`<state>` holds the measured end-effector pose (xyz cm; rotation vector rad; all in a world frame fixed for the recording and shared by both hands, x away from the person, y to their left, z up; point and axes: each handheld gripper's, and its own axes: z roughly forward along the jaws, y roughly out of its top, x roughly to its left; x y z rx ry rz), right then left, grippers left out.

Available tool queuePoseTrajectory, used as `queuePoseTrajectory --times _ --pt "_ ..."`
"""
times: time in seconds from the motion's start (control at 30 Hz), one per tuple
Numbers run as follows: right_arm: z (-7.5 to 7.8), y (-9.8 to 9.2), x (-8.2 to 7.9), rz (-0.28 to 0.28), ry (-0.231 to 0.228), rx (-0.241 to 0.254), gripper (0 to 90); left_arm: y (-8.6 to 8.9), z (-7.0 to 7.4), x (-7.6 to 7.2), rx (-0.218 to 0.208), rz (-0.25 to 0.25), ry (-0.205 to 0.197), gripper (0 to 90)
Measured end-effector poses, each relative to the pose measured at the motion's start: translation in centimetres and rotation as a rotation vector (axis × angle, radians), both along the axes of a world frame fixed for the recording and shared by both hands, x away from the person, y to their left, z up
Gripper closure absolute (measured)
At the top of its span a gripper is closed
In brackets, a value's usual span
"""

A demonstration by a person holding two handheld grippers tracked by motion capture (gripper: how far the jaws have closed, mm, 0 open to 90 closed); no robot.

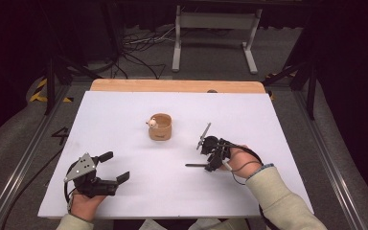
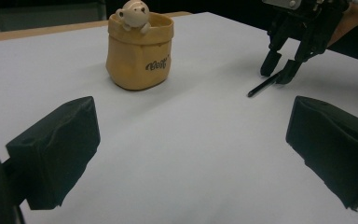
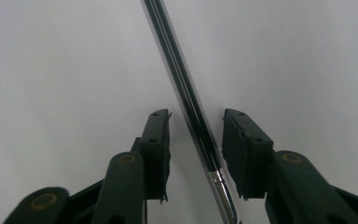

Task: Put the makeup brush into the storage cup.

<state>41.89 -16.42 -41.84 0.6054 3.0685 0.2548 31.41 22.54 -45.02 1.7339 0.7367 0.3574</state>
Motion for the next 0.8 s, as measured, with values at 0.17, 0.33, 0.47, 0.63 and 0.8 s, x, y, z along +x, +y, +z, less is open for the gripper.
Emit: queuePoseTrajectory --times 0.17,0.33,0.47,0.63,0.8 --pt "-0.08 0.07 0.02 0.009 0.003 -0.011 68.4 0.00 0.00 -0.01 -0.001 0.000 0.002 3.6" --pt "-0.05 0.09 0.00 0.022 0.004 -0.023 75.9 0.00 0.03 -0.07 -0.003 0.002 -0.004 3.8" --pt "-0.07 0.12 0.00 0.027 -0.002 -0.030 80.7 0.04 0.06 -0.13 0.004 0.013 -0.029 3.2" --pt "-0.06 0.14 0.04 0.043 0.001 -0.037 83.3 0.06 0.11 -0.20 0.010 0.017 -0.065 2.9" --pt "-0.05 0.18 0.08 0.054 0.006 -0.040 83.7 0.03 0.17 -0.16 0.006 0.002 -0.051 3.2"
